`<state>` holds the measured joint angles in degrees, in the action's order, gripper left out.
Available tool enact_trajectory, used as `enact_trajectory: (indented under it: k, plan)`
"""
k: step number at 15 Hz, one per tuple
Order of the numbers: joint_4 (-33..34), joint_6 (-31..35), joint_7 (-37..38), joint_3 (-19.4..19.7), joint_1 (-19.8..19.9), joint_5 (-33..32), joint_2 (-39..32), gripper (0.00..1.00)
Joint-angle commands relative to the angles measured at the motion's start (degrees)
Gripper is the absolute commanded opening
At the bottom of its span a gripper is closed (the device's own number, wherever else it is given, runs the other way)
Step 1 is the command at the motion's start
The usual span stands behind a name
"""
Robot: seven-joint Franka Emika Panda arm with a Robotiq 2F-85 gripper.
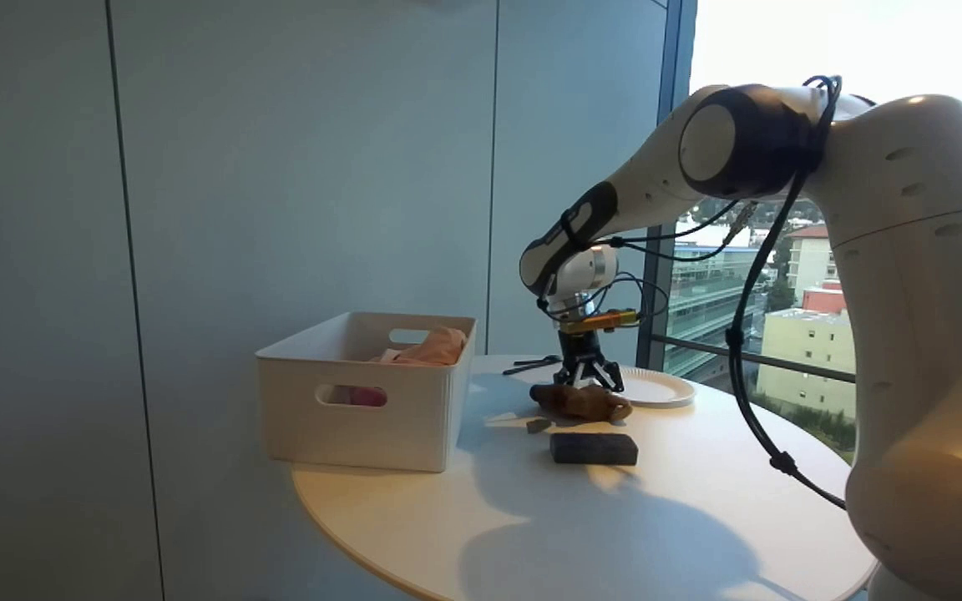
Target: Put the shirts and toy moose inside the white basket
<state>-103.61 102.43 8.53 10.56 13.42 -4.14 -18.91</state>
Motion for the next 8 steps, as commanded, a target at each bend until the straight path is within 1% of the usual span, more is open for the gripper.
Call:
enact_trajectory:
  k: [1, 4, 8]
  plan:
    - [-14.08, 12.34, 4.09, 1.67, -2.19, -5.46, 11.98, 0.07]
    - [-22.55, 21.3, 7.4, 1.59, -2.9, -12.64, 18.97, 0.09]
    - [-30.93, 30.39, 15.66, -0.22, -3.34, -23.17, 27.0, 0.09]
